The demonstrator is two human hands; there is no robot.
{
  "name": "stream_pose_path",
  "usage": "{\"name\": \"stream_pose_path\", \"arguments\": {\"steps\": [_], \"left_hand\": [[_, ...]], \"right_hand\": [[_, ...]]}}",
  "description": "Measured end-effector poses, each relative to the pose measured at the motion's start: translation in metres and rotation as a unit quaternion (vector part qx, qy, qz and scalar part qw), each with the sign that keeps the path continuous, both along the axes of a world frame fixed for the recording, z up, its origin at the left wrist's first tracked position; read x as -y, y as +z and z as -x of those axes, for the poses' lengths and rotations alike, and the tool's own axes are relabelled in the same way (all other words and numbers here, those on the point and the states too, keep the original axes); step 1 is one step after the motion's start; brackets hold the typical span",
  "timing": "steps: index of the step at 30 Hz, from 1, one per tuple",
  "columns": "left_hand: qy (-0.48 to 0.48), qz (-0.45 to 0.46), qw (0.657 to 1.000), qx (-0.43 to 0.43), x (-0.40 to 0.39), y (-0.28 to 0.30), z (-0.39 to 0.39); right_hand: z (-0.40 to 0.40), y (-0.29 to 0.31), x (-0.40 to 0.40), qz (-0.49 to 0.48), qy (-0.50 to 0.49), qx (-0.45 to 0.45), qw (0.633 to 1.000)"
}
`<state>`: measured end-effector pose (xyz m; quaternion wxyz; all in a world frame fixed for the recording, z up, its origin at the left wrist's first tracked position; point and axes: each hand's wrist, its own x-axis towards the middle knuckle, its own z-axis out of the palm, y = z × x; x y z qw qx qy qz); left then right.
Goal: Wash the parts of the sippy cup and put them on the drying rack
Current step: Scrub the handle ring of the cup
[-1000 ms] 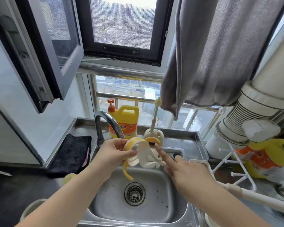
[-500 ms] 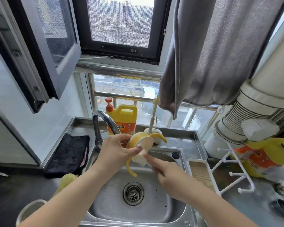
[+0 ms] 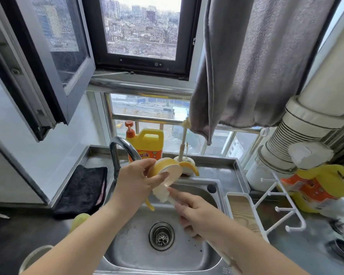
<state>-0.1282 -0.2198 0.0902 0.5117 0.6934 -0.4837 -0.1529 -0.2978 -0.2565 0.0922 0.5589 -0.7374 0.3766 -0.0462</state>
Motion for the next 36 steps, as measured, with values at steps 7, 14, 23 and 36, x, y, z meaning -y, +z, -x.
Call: {"name": "stream_pose_path", "arguments": {"steps": [7,14,23,36], "left_hand": [[-0.006,0.012,1.000,0.010,0.005,-0.001,0.001],[0.021,0.018,1.000,-0.006,0.002,0.004,-0.001],[-0.098,-0.073,0.962,-0.245,0.001,-0.001,0.005],[-0.131,-0.206,0.909,-0.338,0.003,0.023,-0.007]], "right_hand": [[0.001,0.010,0.010,0.355,0.068,-0.256,0.897],[-0.002,0.008,0.006,-0.278,-0.048,0.096,0.955],[-0.004,0.007,0.006,-0.316,-0.059,0.159,0.934],[0.001,0.004,-0.002,-0.167,-0.049,0.105,0.979]]}}
